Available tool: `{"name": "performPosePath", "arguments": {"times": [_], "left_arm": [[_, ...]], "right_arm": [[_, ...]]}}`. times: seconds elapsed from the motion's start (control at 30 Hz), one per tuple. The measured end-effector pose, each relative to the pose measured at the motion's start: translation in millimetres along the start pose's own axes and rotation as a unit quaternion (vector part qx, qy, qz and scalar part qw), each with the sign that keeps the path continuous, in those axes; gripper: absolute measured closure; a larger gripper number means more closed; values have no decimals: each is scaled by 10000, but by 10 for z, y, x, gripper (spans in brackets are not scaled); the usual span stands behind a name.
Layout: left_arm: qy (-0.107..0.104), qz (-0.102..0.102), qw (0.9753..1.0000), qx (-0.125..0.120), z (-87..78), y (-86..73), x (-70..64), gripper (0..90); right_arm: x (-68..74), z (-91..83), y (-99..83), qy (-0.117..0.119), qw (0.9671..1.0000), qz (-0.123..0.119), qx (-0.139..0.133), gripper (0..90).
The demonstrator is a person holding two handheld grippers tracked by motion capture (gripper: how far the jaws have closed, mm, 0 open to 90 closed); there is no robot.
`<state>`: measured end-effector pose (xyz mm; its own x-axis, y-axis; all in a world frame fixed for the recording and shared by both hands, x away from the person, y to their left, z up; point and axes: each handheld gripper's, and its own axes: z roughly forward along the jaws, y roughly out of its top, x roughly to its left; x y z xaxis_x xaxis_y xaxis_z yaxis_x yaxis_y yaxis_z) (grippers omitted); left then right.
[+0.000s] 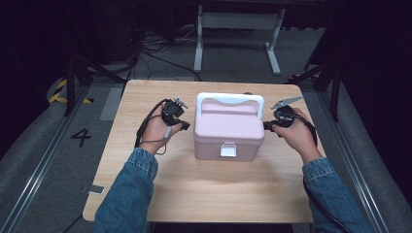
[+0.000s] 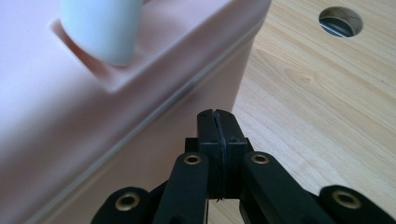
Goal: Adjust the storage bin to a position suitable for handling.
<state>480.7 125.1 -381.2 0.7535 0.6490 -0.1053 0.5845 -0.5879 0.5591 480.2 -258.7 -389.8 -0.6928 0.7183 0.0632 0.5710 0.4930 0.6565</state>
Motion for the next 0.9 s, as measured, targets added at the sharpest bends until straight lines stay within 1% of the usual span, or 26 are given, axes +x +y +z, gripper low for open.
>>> {"name": "performPosePath", "arguments": {"times": [0.03,0.07,0.1,0.13,0.17,0.23,0.3,0.4,0.43,0.53,0.57,0.6,0.63,0.67,0.73,0.83,0.9], "left_arm": [[-44,-4,10000,-32,15,8,-17,900],[-147,4,9999,-86,30,17,-34,900],[-183,3,9998,-35,38,29,-57,900],[-107,33,9999,-7,49,36,-75,900],[-40,87,9999,76,46,50,-95,900],[-44,72,9998,167,36,60,-113,900],[-60,64,9998,168,34,55,-122,900],[45,197,9995,233,10,34,-188,900],[56,249,9993,272,-3,25,-212,900],[108,296,9991,278,-33,-25,-280,900],[130,295,9991,267,-43,-46,-301,900],[108,289,9991,287,-57,-67,-319,900],[108,289,9991,287,-57,-67,-319,900],[114,326,9991,250,-76,-109,-345,900],[108,322,9992,229,-95,-149,-375,900],[59,389,9989,239,-138,-233,-476,900],[30,466,9986,232,-164,-289,-549,900]], "right_arm": [[2,9,-3,64,10000,42,-25,900],[2,18,-4,49,10000,30,-41,900],[3,22,-7,47,10000,42,-40,900],[3,22,-11,52,10000,60,-43,900],[1,19,-15,79,9999,86,-42,900],[5,11,-17,119,9999,62,-32,900],[8,1,-12,156,9998,92,-12,900],[26,-13,-12,143,9999,70,-20,900],[45,-23,-21,163,9998,123,-8,900],[102,-61,-55,232,9997,111,34,900],[126,-77,-72,249,9996,109,36,900],[151,-95,-89,275,9995,112,53,900],[151,-95,-89,275,9995,112,53,900],[211,-130,-137,331,9994,84,56,900],[271,-165,-175,356,9993,75,81,900],[378,-234,-244,340,9993,-2,143,900],[449,-290,-299,355,9992,2,192,900]]}}
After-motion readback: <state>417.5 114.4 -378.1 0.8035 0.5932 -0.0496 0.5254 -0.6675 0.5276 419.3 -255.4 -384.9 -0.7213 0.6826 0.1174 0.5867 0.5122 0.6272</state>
